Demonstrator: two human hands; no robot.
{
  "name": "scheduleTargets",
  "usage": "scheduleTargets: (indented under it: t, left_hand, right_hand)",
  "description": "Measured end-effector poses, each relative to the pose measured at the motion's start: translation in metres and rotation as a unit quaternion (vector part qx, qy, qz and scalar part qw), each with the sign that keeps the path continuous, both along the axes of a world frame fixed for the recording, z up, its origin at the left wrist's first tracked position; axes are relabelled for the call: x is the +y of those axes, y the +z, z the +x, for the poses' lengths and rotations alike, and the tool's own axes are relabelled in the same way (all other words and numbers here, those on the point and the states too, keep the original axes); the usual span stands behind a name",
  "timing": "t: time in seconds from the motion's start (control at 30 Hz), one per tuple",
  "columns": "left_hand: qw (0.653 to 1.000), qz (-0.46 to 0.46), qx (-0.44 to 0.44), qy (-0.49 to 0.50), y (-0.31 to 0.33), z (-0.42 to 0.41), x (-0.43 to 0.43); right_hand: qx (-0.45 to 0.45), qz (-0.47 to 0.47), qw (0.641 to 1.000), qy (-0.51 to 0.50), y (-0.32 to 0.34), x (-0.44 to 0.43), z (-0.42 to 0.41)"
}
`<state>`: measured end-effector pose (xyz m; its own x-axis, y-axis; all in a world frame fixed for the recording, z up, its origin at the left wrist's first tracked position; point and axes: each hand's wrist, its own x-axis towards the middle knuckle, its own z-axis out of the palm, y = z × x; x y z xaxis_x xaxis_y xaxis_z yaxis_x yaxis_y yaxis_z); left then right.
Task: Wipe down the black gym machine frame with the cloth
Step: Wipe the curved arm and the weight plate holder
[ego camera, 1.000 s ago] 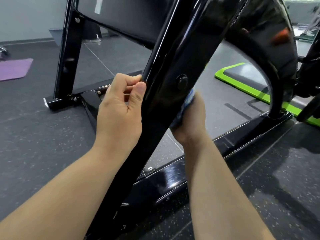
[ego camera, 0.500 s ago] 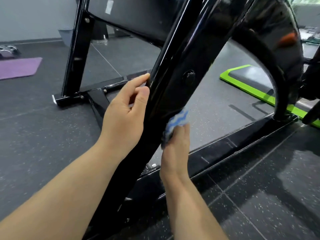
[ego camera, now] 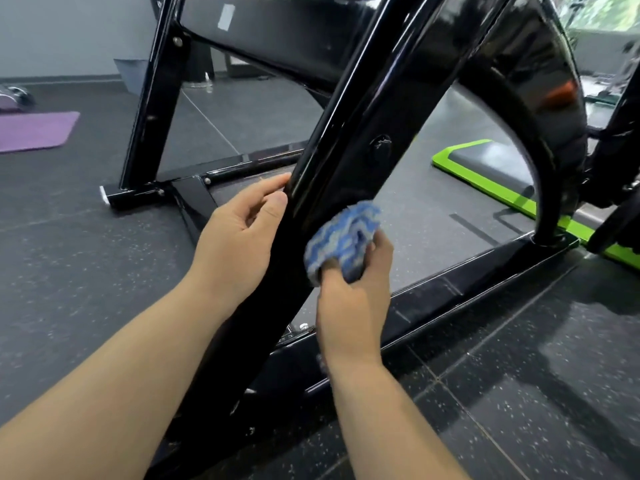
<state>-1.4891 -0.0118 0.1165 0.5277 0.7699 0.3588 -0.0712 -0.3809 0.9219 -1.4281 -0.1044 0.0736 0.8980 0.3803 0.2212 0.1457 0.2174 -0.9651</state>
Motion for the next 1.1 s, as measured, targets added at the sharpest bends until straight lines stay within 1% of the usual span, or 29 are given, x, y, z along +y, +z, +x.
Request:
scheduleTargets:
  t: [0.1, 0.13, 0.2, 0.27, 0.33, 0.4, 0.47, 0.5, 0.53, 0.6, 0.67, 0.7, 0.77, 0.83, 0.9, 0.93, 1.03, 1.1]
  left_hand:
    - [1.0, -0.004, 0.006, -0.003, -0.001, -0.005, 0.0]
    - [1.0, -0.006, 0.016, -0.004, -0.004, -0.009, -0.001]
    - [1.0, -0.008, 0.025, -0.01, -0.007, -0.016, -0.004]
    - [0.999, -0.018, 0.03, -0.016, -0.011, -0.023, -0.005]
    - [0.999, -0.024, 0.041, -0.015, -0.012, -0.029, -0.003]
    - [0.998, -0.039, 0.048, -0.018, -0.013, -0.033, 0.002]
    - [0.996, -0.072, 0.039, -0.023, -0.012, -0.037, 0.004]
    - [0.995, -0.087, 0.03, -0.029, -0.013, -0.038, 0.003]
    - [0.994, -0.096, 0.025, -0.033, -0.012, -0.038, 0.003]
    - [0.993, -0.105, 0.029, -0.035, -0.013, -0.04, 0.002]
    - [0.993, -0.11, 0.03, -0.032, -0.014, -0.039, 0.004]
    - [0.992, -0.122, 0.023, -0.027, -0.014, -0.038, 0.003]
    - [0.987, -0.16, -0.004, -0.019, -0.013, -0.035, 0.0]
    - [0.984, -0.177, -0.022, -0.019, -0.011, -0.032, -0.005]
    - [0.987, -0.158, -0.014, -0.015, -0.013, -0.033, -0.006]
    - [0.989, -0.146, -0.008, -0.015, -0.015, -0.034, -0.005]
    - [0.993, -0.115, 0.019, -0.027, -0.023, -0.038, -0.004]
    - [0.993, -0.105, 0.027, -0.034, -0.027, -0.039, -0.006]
  right_hand:
    - [-0.008, 0.082, 0.996, -0.031, 0.033, 0.0, 0.025]
    - [-0.007, 0.095, 0.994, -0.049, 0.04, 0.003, 0.031]
    - [-0.008, 0.1, 0.99, -0.094, 0.044, 0.016, 0.029]
    - [-0.034, 0.064, 0.989, -0.131, 0.025, 0.029, 0.003]
    - [-0.088, 0.037, 0.99, -0.107, -0.007, 0.037, -0.033]
    - [-0.117, 0.008, 0.992, -0.037, -0.033, 0.037, -0.062]
    - [-0.148, 0.0, 0.989, 0.002, -0.039, 0.03, -0.066]
    - [-0.16, 0.012, 0.987, -0.003, -0.035, 0.027, -0.058]
    - [-0.157, 0.029, 0.987, -0.021, -0.026, 0.025, -0.044]
    - [-0.108, 0.047, 0.991, -0.067, -0.005, 0.025, -0.012]
    - [-0.07, 0.044, 0.992, -0.092, 0.004, 0.028, 0.004]
    - [-0.071, 0.031, 0.992, -0.096, 0.002, 0.029, 0.0]
    - [-0.091, 0.008, 0.993, -0.069, -0.021, 0.031, -0.027]
    - [-0.089, -0.015, 0.996, -0.029, -0.044, 0.026, -0.055]
    - [-0.097, -0.025, 0.995, -0.023, -0.04, 0.022, -0.05]
    - [-0.103, -0.018, 0.994, -0.039, -0.029, 0.022, -0.037]
    - [-0.075, 0.03, 0.992, -0.094, 0.017, 0.028, 0.009]
    - [-0.073, 0.049, 0.989, -0.122, 0.021, 0.035, 0.005]
